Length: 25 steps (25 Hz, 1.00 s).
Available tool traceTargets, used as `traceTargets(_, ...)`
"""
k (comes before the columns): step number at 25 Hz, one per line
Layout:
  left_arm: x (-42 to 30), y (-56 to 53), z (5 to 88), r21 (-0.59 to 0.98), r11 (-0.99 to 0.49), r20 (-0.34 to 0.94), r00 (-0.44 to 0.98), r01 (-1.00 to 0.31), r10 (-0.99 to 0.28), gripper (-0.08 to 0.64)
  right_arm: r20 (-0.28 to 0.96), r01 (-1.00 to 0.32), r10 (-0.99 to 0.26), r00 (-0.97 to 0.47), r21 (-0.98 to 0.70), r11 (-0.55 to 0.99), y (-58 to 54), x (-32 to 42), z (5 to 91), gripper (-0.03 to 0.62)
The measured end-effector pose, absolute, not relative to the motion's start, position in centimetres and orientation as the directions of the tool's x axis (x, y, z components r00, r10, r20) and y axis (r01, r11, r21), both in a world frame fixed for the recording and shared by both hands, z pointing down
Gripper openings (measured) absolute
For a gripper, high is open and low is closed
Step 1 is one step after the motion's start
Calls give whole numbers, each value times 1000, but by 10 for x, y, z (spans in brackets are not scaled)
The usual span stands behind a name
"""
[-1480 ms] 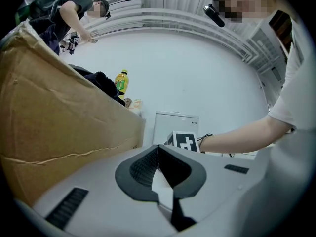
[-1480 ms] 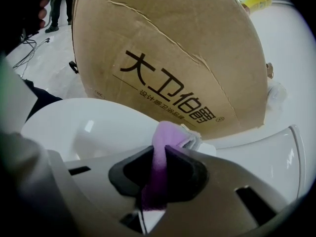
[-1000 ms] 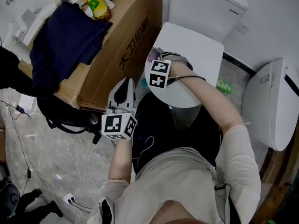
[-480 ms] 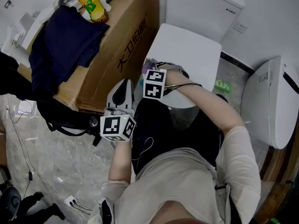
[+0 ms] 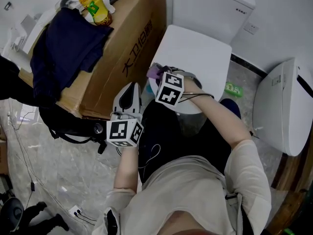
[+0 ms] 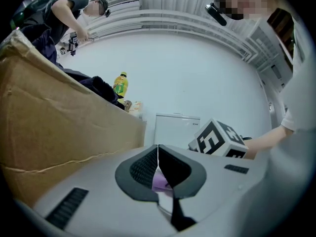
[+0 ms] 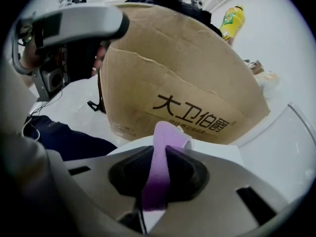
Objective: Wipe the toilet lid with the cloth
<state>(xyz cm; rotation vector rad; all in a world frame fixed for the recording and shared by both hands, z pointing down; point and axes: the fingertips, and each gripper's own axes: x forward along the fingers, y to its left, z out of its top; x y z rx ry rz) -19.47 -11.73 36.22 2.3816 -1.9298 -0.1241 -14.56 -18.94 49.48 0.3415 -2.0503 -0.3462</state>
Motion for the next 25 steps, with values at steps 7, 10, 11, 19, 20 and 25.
traceTargets(7,-191,-124,361,89,-212,-18,212,-973,-977,15,377,-467,-579,-723,349,812,-188,-132,402,80)
traceTargets(10,-189,-127,359,86,-211,-30,209,-974,-978,17,169,-584,-636,-753,276,764,-179,-118,362,80)
traceTargets(11,-188,-128,358,83,-210,-35,208,-974,-978,17,113,-609,-647,-754,248,753,-175,-113,352,80)
traceTargets(19,-183,-130,351,63,-208,-60,204,-976,-977,15,-57,-712,-710,-702,77,698,-157,-81,341,80)
traceTargets(20,-183,-130,350,60,-207,-63,203,-976,-977,17,-53,-718,-716,-696,64,693,-157,-79,344,80)
traceTargets(25,-183,-130,347,58,-206,-70,202,-977,-977,15,-29,-730,-730,-683,46,682,-160,-77,355,78)
